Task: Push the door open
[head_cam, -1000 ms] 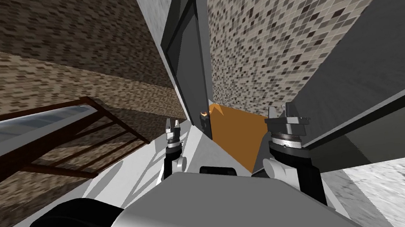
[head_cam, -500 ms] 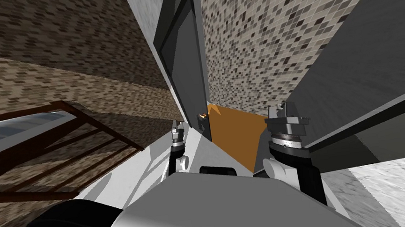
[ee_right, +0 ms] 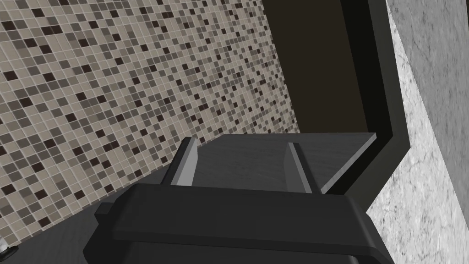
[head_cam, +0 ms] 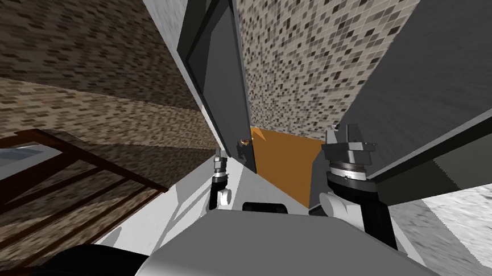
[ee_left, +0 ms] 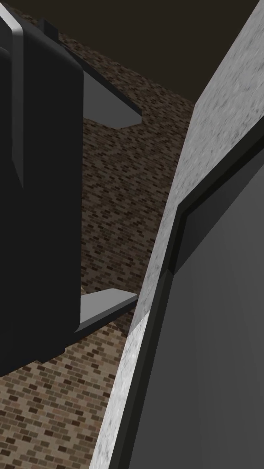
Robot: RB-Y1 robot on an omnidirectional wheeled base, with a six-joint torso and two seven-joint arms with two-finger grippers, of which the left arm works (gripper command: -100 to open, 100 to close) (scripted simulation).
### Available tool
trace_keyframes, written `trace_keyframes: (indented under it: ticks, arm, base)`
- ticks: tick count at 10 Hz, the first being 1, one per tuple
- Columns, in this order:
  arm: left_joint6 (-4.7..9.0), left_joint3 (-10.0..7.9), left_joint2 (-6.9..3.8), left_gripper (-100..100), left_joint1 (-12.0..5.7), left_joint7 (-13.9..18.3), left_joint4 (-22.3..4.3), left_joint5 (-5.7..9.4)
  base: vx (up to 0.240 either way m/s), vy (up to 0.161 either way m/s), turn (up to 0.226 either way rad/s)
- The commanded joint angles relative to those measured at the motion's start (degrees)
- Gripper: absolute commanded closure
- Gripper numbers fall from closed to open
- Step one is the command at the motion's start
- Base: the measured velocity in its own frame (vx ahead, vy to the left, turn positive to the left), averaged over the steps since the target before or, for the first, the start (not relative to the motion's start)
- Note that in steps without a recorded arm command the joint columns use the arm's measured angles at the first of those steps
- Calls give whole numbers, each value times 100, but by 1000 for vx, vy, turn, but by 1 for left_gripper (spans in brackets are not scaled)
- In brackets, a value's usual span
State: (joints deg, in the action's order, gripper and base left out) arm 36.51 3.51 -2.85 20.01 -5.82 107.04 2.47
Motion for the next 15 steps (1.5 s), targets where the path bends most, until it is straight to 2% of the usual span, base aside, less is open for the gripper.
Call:
trace_keyframes:
  ticks: [1, 3, 4, 6, 7, 14, 15]
  arm:
    - [35, -17, -29, -100, -59, 27, -176, 11]
    - [82, -6, -48, -100, -228, 51, -552, 11]
    - [82, -6, -48, -100, -228, 51, -613, 11]
    - [128, 4, -65, -100, -399, 75, -1010, 10]
    - [128, 4, -65, -100, -399, 75, -1052, 10]
    - [297, 42, -65, -100, -1011, 162, -2560, 9]
    - [297, 42, -65, -100, -1011, 162, -2634, 9]
  base:
    - [30, 80, -52]
    - [59, 90, -153]
    - [46, 74, -65]
    - [45, 71, -165]
    - [36, 75, -45]
    - [50, 120, -182]
    - [46, 97, -69]
